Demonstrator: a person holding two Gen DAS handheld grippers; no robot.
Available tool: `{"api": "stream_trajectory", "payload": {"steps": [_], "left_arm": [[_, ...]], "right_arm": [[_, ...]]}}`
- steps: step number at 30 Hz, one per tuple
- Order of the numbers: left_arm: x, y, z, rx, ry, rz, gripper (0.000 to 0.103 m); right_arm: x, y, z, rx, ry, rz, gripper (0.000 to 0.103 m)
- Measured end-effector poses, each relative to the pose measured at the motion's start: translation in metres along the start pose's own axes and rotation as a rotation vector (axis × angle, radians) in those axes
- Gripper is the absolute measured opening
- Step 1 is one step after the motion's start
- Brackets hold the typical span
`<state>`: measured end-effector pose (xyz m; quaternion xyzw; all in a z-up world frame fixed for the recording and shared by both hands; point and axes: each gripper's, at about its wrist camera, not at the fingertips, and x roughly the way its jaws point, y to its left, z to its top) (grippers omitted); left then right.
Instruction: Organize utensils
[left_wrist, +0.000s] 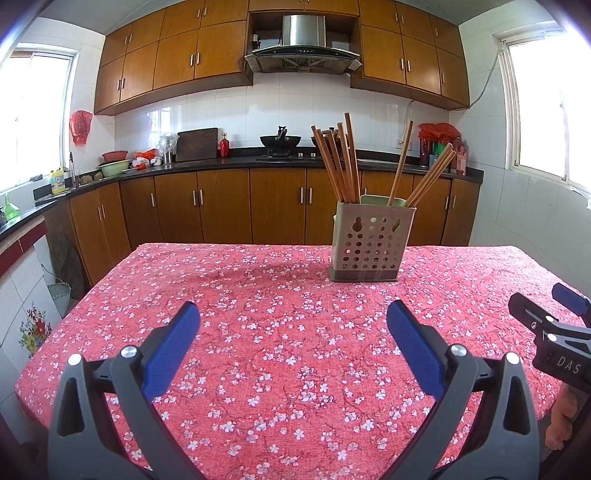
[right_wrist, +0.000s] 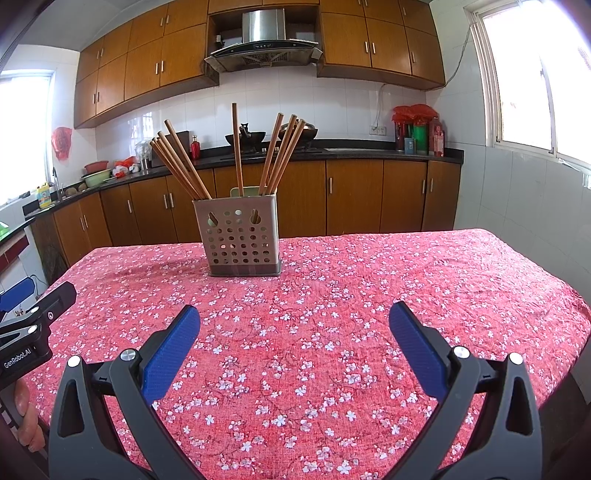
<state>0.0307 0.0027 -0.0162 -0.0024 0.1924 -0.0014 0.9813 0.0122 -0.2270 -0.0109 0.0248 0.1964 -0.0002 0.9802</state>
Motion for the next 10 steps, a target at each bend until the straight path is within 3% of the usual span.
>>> {"api": "stream_trajectory", "payload": {"steps": [10], "left_arm": [[0.0001,0.0002,-0.0006,-0.001,0.006,-0.005,0.099]], "right_arm": [[0.0005,-0.0011,0.0013,-0.001,0.001,0.001,0.101]]}}
